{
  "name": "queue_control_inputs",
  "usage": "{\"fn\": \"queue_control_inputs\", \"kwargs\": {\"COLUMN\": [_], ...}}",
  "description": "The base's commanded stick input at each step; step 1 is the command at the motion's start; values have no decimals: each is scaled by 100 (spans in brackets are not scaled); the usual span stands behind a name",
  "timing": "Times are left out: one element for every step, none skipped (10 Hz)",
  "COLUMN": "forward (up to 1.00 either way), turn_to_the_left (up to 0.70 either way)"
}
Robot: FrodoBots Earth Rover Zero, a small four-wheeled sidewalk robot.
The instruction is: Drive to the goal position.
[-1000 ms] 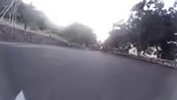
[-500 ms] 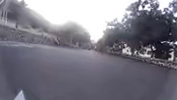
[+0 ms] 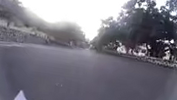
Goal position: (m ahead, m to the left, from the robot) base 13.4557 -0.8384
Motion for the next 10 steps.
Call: {"fn": "queue_control_inputs", "kwargs": {"forward": [70, 70, 70, 70, 70, 70, 70, 70, 70, 70], "turn_to_the_left": [0, 0, 0, 0, 0, 0, 0, 0, 0, 0]}}
